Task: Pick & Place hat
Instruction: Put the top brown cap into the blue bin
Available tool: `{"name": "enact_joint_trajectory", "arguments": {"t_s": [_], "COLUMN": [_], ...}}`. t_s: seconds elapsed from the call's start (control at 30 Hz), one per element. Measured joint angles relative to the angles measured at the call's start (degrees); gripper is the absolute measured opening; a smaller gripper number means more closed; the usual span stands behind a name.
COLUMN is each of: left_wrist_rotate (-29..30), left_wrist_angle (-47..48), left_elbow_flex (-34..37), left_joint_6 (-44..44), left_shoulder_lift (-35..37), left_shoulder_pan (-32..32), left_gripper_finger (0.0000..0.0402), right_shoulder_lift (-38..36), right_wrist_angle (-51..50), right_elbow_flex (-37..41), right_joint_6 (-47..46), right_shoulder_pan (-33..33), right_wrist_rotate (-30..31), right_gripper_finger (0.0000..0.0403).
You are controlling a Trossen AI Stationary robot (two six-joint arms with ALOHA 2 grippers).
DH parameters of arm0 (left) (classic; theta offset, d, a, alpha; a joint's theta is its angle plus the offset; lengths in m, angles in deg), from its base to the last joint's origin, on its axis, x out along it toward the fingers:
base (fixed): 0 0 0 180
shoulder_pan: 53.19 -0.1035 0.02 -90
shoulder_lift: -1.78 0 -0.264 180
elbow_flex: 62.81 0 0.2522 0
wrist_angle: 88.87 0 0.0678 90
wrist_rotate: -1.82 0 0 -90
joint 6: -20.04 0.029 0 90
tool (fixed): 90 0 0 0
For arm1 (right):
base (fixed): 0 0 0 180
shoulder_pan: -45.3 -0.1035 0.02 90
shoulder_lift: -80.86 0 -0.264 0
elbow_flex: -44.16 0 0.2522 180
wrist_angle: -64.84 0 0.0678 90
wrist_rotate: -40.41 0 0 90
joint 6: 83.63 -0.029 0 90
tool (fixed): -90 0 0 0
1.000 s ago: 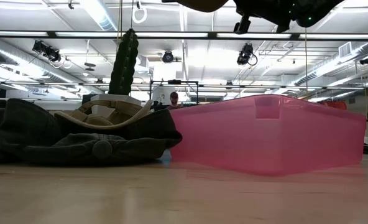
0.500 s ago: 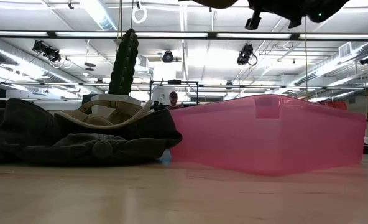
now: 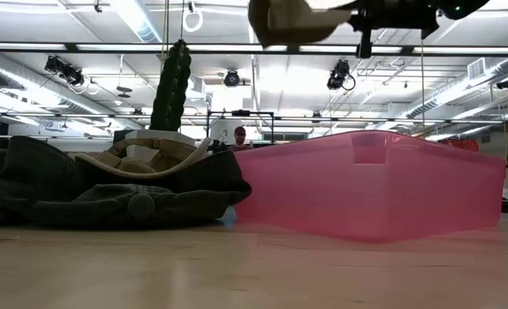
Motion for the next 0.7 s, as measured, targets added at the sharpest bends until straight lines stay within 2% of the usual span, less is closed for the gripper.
{"name": "enact_joint_trajectory", "arguments": {"t_s": [0.1,0.23,0.5,0.7], "left_wrist_rotate": [0.0,-0.1,-0.3,-0.5], "left_wrist_angle": [0.0,0.0,0.0,0.0], "left_elbow_flex": [0.0,0.0,0.0,0.0], "left_joint_6": [-3.5,-3.2,-2.8,-2.7], "left_shoulder_lift": [0.0,0.0,0.0,0.1], "left_shoulder_pan": [-0.4,-0.2,0.4,0.4], "left_gripper_finger": [0.0211,0.0211,0.0211,0.0211], "right_shoulder_lift": [0.0,0.3,2.8,8.2], "right_wrist_angle": [-5.0,-9.6,-12.3,-9.6], "right_elbow_flex": [0.0,0.0,0.0,0.0], "right_joint_6": [3.2,5.4,7.9,8.0], "right_shoulder_pan": [-1.7,-4.8,-11.2,-14.5], "right_wrist_rotate": [5.7,12.5,24.5,27.3], "right_gripper_finger": [0.0006,0.0006,0.0006,0.0006]}}
